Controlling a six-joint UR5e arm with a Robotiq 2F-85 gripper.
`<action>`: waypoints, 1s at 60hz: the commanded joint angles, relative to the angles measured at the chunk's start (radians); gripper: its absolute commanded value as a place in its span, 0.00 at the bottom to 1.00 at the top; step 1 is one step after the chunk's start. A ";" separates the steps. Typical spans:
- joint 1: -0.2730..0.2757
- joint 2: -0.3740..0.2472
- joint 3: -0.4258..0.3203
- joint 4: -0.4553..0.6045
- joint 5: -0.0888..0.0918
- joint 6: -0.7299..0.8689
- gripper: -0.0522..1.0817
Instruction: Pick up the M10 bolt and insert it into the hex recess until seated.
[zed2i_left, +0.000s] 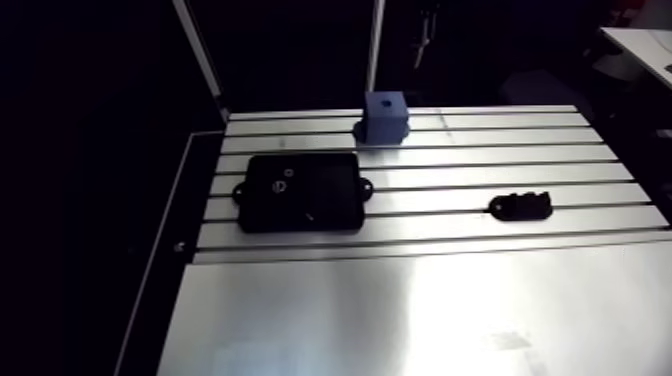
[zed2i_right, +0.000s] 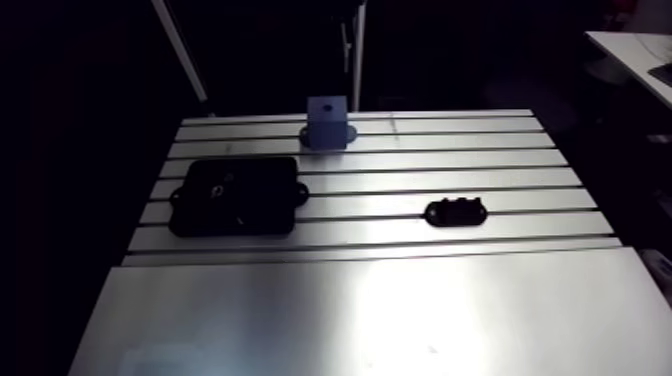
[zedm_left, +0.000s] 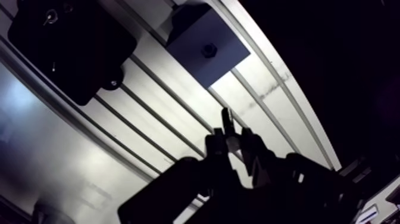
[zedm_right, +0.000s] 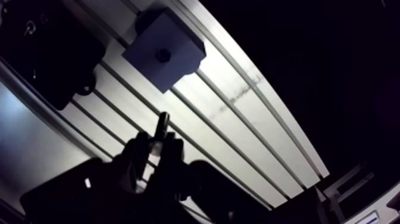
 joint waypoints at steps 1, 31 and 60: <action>0.019 0.036 -0.013 -0.006 0.001 0.038 0.83; 0.042 0.035 0.013 0.006 0.025 0.069 0.86; 0.029 0.049 -0.016 0.044 0.029 0.069 0.87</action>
